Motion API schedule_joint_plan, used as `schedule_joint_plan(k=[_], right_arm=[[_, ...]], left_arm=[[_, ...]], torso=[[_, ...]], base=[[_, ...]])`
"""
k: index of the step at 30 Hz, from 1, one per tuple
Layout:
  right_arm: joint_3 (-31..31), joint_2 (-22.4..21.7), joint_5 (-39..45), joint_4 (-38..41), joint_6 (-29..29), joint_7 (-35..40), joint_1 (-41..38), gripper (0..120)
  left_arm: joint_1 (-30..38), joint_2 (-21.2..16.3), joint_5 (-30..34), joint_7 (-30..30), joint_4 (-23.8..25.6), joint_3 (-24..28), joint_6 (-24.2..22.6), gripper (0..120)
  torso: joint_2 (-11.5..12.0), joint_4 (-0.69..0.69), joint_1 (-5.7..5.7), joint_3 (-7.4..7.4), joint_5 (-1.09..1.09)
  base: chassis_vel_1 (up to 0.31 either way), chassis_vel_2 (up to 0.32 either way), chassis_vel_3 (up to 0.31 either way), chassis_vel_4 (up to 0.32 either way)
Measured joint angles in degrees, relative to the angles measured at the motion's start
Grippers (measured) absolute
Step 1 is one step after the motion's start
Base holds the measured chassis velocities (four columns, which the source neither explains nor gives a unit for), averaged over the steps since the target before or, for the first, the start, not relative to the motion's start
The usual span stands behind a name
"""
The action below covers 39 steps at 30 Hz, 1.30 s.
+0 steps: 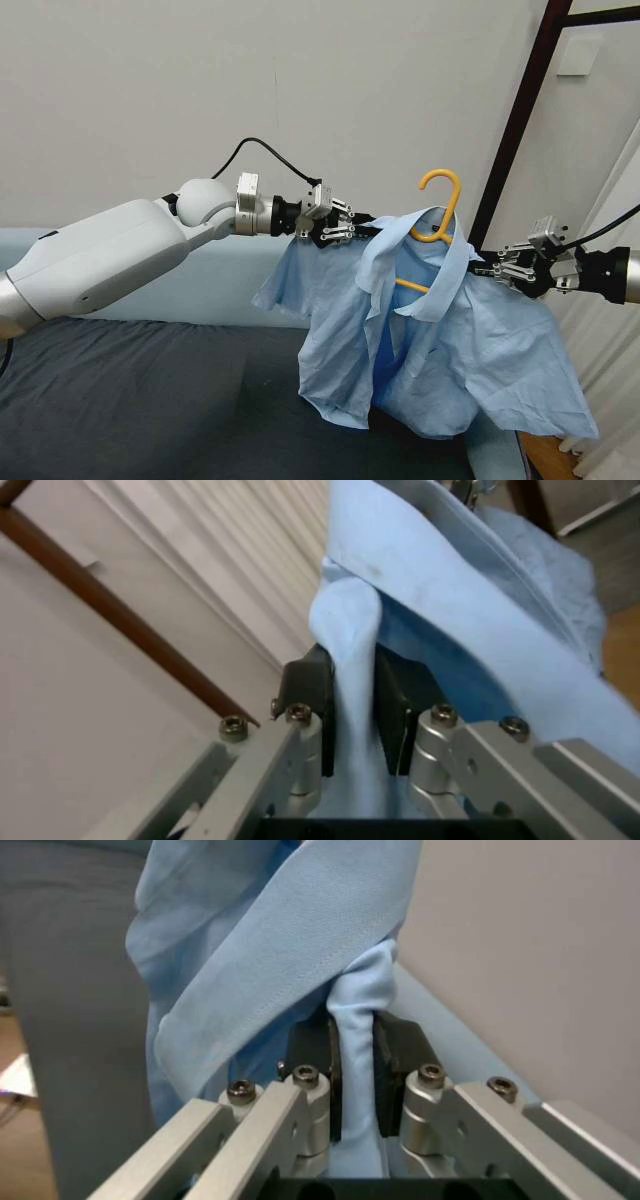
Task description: Pick up the clothes from the sofa and hang them on the clothes hanger.
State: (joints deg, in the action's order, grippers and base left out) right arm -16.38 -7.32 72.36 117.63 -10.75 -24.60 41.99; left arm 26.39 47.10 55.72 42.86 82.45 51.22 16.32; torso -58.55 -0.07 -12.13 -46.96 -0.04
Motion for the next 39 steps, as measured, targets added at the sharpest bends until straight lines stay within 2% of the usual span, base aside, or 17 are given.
schedule_joint_plan(k=[1, 3, 4, 7, 9, 11, 14, 15, 19, 21, 22, 26, 32, 39], right_arm=[[0.0, 0.0, -0.3, 0.1, 0.1, 0.7, 0.0, 6], [0.2, 0.3, -2.2, 0.3, 0.2, 4.2, -0.2, 6], [0.2, 0.3, -2.2, 0.3, 0.2, 4.2, -0.2, 6], [0.4, 0.8, -4.8, 0.9, -0.4, 9.5, -0.5, 6], [0.4, 0.9, -5.6, 1.2, -0.8, 11.1, -0.5, 6], [0.4, 1.2, -7.0, 1.8, -1.7, 14.4, -0.6, 6], [0.2, 1.5, -7.7, 3.7, -5.2, 22.1, -0.8, 6], [0.2, 1.5, -7.7, 3.7, -5.2, 22.1, -0.8, 6], [-1.2, 2.4, -5.3, 6.9, -9.8, 30.6, -1.0, 6], [-1.3, 2.5, -5.1, 7.1, -10.0, 31.0, -1.0, 6], [-1.9, 2.9, -3.5, 8.5, -11.1, 33.4, -1.1, 6], [-4.7, 3.1, 1.9, 12.3, -14.0, 38.0, -1.0, 6], [-5.6, 3.0, 4.2, 13.7, -14.9, 40.6, -0.8, 6], [-4.8, 3.3, 3.7, 12.5, -15.1, 40.6, -0.8, 6]], left_arm=[[-0.1, 0.0, -0.3, -0.7, -0.1, -0.1, 0.0, 20], [-0.9, -0.2, -1.6, -4.5, -0.4, -0.9, 0.0, 32], [-0.9, -0.2, -1.6, -4.5, -0.4, -0.9, 0.0, 32], [-2.2, -0.7, -2.5, -9.5, -0.2, -2.1, 0.3, 45], [-2.7, -0.8, -2.5, -10.6, 0.1, -2.4, 0.3, 48], [-3.9, -1.2, -2.7, -13.1, 0.8, -3.4, 0.4, 57], [-8.2, -1.7, -2.7, -20.5, 3.8, -7.3, -0.1, 72], [-8.2, -1.7, -2.7, -20.5, 3.8, -7.3, -0.1, 72], [-16.1, -2.0, -1.7, -30.0, 10.3, -13.0, -2.7, 88], [-17.1, -2.0, -1.7, -31.2, 10.9, -13.5, -3.0, 90], [-21.0, -1.2, -1.8, -36.1, 13.3, -15.3, -4.1, 97], [-27.2, 2.2, -3.3, -45.2, 16.0, -16.8, -6.5, 100], [-28.8, 5.6, -5.3, -45.9, 14.7, -15.8, -6.6, 100], [-29.1, 7.8, -7.0, -45.6, 13.6, -15.0, -6.1, 99]], torso=[[0.0, 0.0, 0.0, 0.0, 0.0], [0.0, 0.0, 0.0, 0.0, 0.0], [0.0, 0.0, 0.0, 0.0, 0.0], [0.0, 0.0, 0.0, 0.0, 0.01], [0.0, 0.0, 0.0, 0.0, 0.01], [0.0, 0.0, 0.0, 0.0, 0.01], [0.0, 0.0, -0.01, -0.01, 0.0], [0.0, 0.0, -0.01, -0.01, 0.0], [0.0, 0.0, 0.0, 0.0, 0.01], [0.0, 0.0, 0.0, 0.0, 0.01], [0.0, 0.02, 0.0, 0.0, 0.01], [0.0, -0.01, 0.0, 0.0, 0.0], [0.0, 0.0, 0.0, 0.0, 0.01], [0.0, 0.0, 0.0, 0.0, 0.02]], base=[[0.0, 0.0, 0.0, 0.0], [0.0, 0.0, 0.0, 0.0], [0.0, 0.0, 0.0, 0.0], [0.0, 0.0, 0.0, 0.0], [0.0, 0.0, 0.0, 0.0], [0.0, 0.0, 0.0, 0.0], [0.0, 0.0, 0.0, 0.0], [0.0, 0.0, 0.0, 0.0], [0.0, 0.0, 0.0, 0.0], [0.0, 0.0, 0.0, 0.0], [0.0, 0.0, 0.0, 0.0], [0.0, 0.0, 0.0, 0.0], [0.0, 0.0, 0.0, 0.0], [0.0, 0.0, 0.0, 0.0]])
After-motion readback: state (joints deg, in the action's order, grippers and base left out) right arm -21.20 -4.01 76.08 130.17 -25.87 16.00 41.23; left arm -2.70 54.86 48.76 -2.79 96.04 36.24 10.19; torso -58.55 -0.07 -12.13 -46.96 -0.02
